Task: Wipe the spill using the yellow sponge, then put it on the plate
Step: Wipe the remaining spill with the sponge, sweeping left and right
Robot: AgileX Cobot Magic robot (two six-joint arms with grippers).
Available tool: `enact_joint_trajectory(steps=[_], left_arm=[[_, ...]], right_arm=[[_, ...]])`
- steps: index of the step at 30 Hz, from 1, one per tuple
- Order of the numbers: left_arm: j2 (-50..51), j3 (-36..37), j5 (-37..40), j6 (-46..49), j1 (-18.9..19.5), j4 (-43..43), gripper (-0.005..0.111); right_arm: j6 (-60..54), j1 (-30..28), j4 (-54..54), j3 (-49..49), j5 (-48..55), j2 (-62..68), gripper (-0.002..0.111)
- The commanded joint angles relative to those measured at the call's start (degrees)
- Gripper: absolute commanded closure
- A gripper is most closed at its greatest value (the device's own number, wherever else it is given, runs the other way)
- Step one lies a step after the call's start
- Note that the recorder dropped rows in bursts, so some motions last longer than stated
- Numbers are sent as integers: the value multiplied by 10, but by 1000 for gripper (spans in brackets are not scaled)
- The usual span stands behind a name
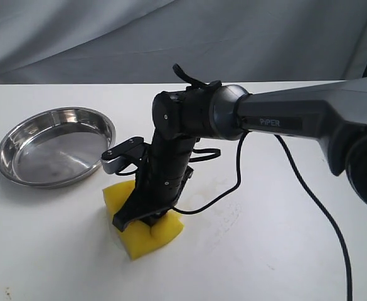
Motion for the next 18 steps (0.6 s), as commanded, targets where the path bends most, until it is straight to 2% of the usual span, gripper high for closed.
enact_joint_trajectory(steps=[1, 5, 10, 13, 16, 18], left_arm=[[-3, 2, -4, -1, -4, -4, 107], [-3, 2, -4, -1, -4, -4, 107], [-3, 2, -4, -1, -4, -4, 107], [-3, 2, -4, -1, -4, -4, 107], [-3, 2, -4, -1, -4, -4, 107], [-3, 2, -4, -1, -4, -4, 107]], right_arm=[[-5, 13, 15, 24, 106, 37, 108], [-16, 13, 11, 24, 102, 12, 94], [-15, 13, -11, 24, 41, -43, 61], [-15, 13, -16, 24, 6, -74, 44], [-13, 13, -22, 24, -3, -99, 35], [-13, 13, -33, 24, -3, -116, 34]])
